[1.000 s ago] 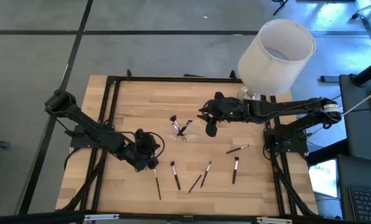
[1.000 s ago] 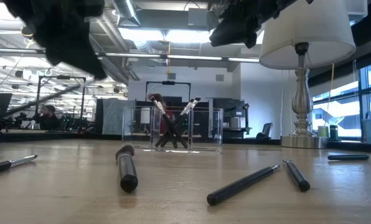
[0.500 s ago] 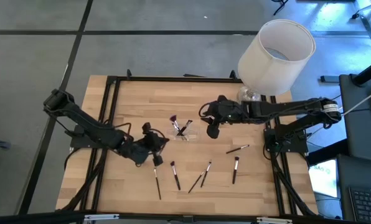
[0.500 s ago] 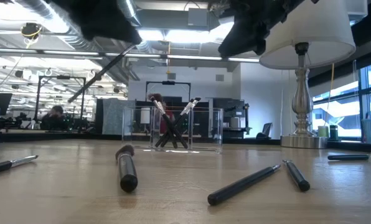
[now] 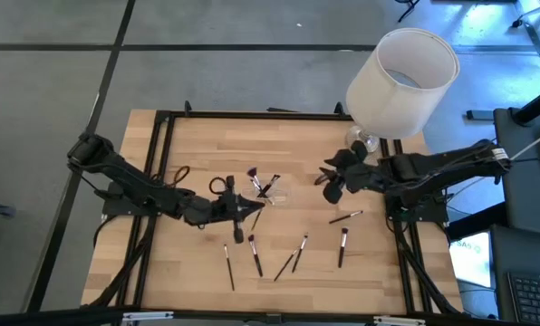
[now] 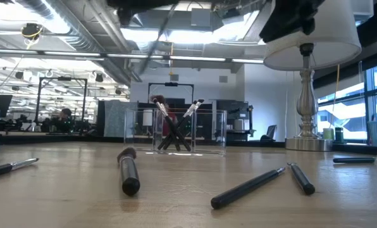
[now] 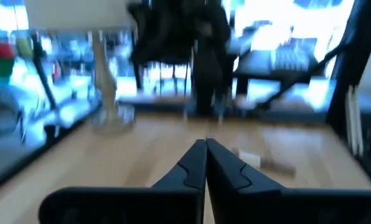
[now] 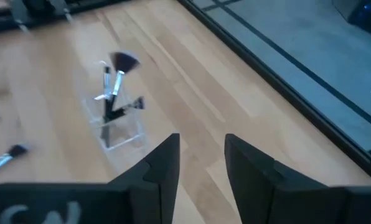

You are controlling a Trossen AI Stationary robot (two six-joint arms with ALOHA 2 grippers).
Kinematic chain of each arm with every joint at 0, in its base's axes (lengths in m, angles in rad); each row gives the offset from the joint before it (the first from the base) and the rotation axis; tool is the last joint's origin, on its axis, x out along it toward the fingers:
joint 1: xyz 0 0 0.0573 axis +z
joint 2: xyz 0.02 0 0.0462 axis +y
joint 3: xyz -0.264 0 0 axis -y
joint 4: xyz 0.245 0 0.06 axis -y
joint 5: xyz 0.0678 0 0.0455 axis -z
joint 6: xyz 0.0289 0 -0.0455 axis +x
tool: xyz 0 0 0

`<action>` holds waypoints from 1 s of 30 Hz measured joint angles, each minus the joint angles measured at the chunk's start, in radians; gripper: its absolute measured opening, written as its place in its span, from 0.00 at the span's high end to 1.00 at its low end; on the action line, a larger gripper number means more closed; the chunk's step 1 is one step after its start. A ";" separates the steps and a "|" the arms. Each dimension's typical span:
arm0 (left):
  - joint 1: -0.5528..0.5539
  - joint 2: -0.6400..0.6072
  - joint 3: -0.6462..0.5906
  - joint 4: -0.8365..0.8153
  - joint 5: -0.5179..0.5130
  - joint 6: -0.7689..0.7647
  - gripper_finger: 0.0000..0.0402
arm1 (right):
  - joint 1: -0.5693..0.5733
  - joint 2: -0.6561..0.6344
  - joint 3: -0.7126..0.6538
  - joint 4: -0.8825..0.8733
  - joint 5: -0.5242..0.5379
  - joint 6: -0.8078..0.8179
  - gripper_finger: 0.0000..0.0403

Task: Put items in baskets/containers
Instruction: Put the eyeshadow into the transparent organizer

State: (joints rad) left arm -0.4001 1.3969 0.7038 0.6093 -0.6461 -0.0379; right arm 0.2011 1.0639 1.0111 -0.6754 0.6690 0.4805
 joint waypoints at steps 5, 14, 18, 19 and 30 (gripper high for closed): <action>0.049 0.086 -0.019 0.316 0.163 0.120 0.99 | 0.048 -0.007 0.000 0.017 0.020 0.008 0.68; 0.105 0.187 -0.019 0.492 0.238 0.117 0.99 | 0.055 -0.007 -0.001 0.020 0.021 -0.025 0.68; 0.149 0.225 -0.019 0.638 0.243 0.183 0.99 | 0.055 -0.007 -0.001 0.020 0.029 -0.053 0.68; 0.165 0.236 -0.019 0.674 0.251 0.202 0.99 | 0.055 -0.007 -0.001 0.019 0.036 -0.061 0.68; 0.345 0.295 -0.019 0.634 0.219 0.272 0.99 | 0.055 -0.006 -0.002 0.011 0.055 -0.082 0.68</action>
State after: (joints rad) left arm -0.0552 1.6920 0.6849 1.2431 -0.4273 0.2342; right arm 0.2558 1.0576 1.0096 -0.6646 0.7238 0.3989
